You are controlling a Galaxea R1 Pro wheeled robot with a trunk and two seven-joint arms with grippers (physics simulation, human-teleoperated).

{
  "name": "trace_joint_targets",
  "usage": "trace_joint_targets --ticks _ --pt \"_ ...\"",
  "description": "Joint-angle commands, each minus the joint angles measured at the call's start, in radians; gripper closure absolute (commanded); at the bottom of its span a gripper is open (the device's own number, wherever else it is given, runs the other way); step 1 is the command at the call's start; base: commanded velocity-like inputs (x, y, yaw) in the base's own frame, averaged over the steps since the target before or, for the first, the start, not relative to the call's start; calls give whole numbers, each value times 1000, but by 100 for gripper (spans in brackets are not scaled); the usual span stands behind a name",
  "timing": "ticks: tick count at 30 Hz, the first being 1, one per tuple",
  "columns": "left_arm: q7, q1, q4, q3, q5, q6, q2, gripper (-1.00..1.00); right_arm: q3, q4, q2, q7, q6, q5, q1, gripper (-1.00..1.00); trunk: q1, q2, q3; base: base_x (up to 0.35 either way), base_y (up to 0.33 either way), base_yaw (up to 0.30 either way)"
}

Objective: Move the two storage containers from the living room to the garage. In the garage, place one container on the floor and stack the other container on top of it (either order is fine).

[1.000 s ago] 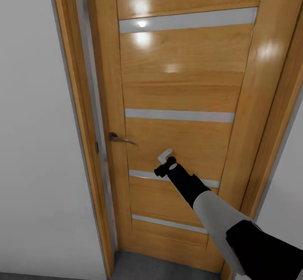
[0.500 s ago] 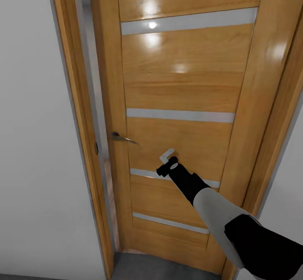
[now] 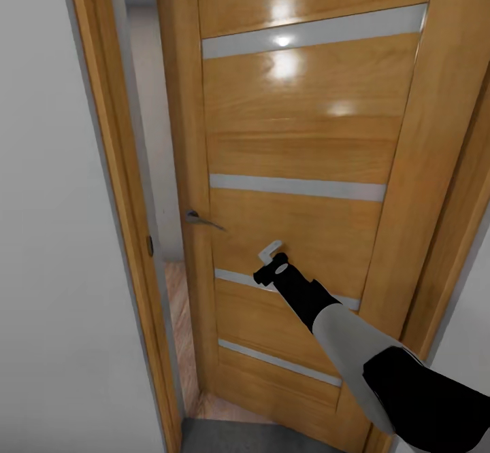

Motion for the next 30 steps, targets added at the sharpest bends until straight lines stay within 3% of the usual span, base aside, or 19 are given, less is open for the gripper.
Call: trace_joint_targets --ticks 1,14,30 --pt "-2 0 0 1 1 -3 0 -100 1 -2 0 4 7 11 0 -100 0 0 -1 10 0 0" --pt "-3 0 1 1 1 -2 0 -100 -1 -2 0 1 8 11 0 -100 0 0 -1 221 -85 0" --pt "-2 0 1 2 1 -2 -1 -100 -1 -2 0 -34 15 13 0 -100 0 0 -1 14 -6 0"
